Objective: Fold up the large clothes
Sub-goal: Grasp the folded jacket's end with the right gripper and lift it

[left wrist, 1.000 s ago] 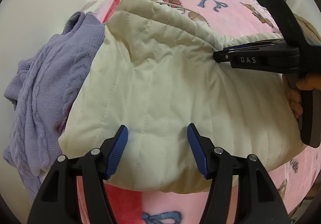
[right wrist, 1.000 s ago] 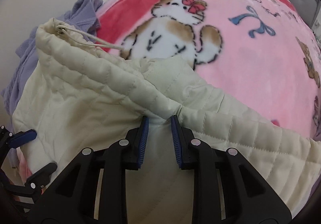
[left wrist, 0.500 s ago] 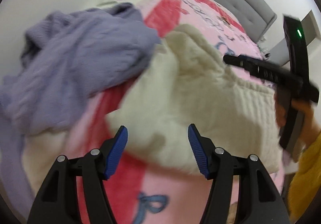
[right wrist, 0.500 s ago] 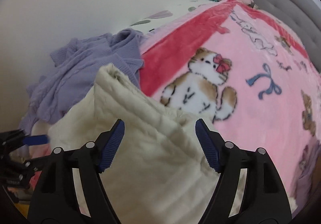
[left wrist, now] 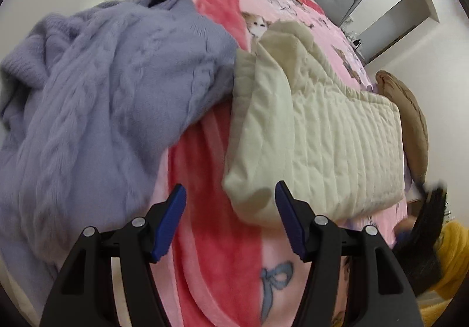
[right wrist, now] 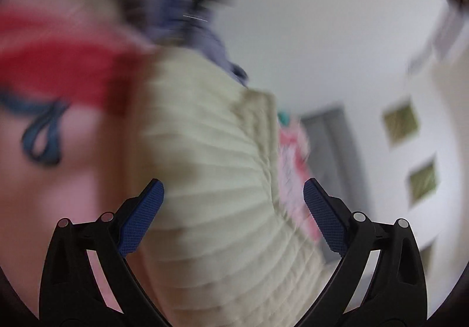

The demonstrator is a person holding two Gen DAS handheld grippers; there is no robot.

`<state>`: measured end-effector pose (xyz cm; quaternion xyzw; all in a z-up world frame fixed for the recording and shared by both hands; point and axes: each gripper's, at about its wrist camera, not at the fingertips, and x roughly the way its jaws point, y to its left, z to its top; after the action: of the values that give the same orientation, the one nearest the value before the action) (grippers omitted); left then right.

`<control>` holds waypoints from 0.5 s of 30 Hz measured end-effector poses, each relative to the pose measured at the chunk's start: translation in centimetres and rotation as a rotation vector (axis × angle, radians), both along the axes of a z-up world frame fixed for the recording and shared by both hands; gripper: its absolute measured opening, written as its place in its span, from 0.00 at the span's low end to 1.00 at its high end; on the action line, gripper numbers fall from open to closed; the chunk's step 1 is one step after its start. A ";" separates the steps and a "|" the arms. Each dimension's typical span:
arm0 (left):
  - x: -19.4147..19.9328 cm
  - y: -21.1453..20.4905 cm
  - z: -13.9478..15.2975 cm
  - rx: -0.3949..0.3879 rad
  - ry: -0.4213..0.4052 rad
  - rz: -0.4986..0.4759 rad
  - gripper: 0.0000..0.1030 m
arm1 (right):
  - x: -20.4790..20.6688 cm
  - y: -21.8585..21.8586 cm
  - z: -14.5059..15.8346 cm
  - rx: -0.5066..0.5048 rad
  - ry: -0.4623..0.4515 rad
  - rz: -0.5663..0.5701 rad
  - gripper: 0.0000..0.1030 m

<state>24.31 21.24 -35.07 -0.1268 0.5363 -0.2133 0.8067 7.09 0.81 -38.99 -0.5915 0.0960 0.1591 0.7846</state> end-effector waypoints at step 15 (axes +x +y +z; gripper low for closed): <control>2.1 0.7 0.7 -0.030 0.006 -0.038 0.68 | 6.8 6.5 -2.5 -0.055 0.214 -0.167 0.31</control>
<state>26.43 21.95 -34.41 -0.1294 0.5379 -0.2363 0.7988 13.90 7.29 -41.47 -0.5823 0.2323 0.1525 0.7640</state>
